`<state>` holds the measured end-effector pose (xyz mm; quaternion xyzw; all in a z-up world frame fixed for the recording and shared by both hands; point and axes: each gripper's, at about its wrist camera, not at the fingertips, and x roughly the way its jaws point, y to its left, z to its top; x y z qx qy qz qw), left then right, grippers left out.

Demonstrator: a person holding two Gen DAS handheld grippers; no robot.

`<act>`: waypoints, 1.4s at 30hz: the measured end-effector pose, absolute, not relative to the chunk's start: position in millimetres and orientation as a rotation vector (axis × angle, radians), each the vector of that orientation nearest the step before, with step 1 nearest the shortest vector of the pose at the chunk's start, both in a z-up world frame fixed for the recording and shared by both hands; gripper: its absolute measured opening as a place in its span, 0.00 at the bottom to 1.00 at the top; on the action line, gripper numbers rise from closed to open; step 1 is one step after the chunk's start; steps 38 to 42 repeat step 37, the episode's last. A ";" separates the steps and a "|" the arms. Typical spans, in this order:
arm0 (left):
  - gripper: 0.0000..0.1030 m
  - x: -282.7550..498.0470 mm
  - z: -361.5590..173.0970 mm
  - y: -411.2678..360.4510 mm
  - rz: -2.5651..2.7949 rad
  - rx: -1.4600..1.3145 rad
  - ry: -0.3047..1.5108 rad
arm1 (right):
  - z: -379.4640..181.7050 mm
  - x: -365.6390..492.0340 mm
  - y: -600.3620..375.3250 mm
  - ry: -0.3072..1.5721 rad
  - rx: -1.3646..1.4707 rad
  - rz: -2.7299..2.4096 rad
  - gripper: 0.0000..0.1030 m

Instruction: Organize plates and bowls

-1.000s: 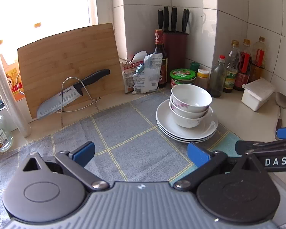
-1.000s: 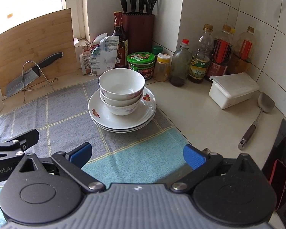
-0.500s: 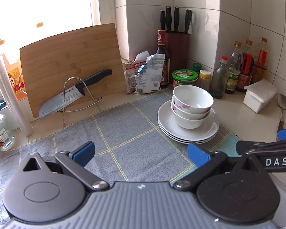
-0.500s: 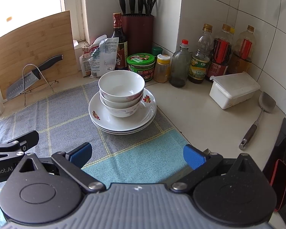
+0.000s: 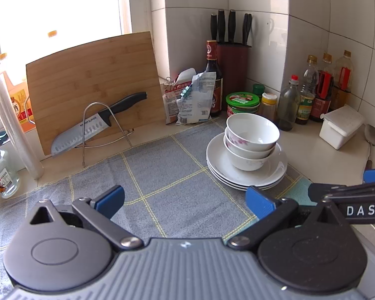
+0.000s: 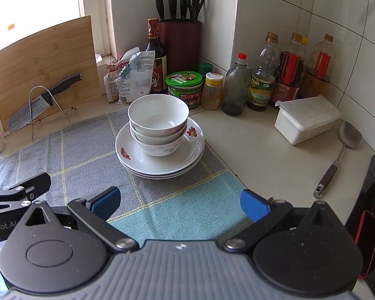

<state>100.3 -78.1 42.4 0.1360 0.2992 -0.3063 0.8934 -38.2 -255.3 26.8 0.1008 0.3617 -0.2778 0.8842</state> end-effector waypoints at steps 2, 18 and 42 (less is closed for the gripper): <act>0.99 100.6 42.6 -78.3 -0.634 0.281 0.623 | 27.2 -36.5 -255.6 0.754 0.207 -0.579 1.00; 0.99 103.4 42.5 -81.1 -0.632 0.280 0.627 | 28.2 -33.7 -259.8 0.754 0.205 -0.578 1.00; 0.99 103.0 42.7 -86.8 -0.631 0.281 0.626 | 28.0 -36.1 -264.1 0.753 0.205 -0.581 1.00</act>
